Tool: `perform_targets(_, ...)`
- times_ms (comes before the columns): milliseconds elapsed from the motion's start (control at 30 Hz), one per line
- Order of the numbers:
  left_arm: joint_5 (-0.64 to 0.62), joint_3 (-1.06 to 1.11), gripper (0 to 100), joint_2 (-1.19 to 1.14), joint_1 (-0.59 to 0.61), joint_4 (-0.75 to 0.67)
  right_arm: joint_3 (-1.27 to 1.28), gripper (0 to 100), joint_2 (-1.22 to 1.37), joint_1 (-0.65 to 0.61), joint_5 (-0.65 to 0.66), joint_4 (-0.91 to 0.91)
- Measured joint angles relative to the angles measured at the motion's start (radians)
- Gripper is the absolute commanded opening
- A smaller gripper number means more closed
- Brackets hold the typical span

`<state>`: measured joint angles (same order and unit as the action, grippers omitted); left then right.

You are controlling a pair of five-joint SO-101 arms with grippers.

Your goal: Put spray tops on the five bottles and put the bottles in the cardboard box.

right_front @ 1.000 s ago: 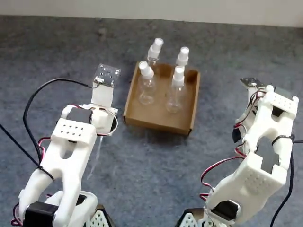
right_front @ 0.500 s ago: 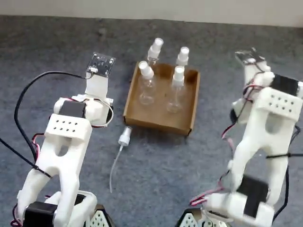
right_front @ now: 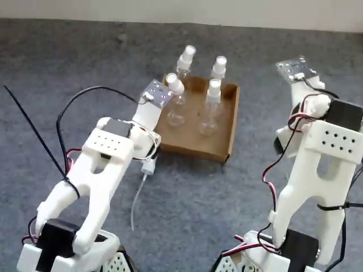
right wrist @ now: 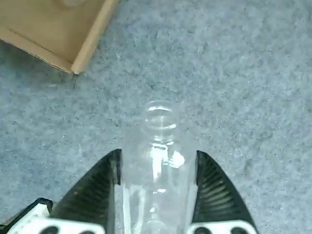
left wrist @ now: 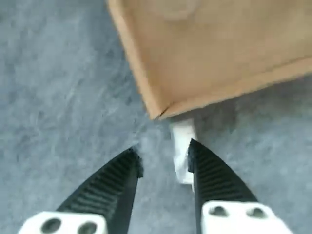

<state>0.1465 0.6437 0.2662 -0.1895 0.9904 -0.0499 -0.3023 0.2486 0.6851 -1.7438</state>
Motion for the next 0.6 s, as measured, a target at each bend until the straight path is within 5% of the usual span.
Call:
perform_targets(467, 0.000, 0.060, 13, -0.235, -0.008, -0.204, 0.017, 3.6, 0.000, 0.025, 0.023, -0.002)
perform_targets(600, 0.000, 0.049, 2, -0.264, -0.008, -0.207, 0.017, 3.6, 0.000, 0.025, 0.023, -0.002)
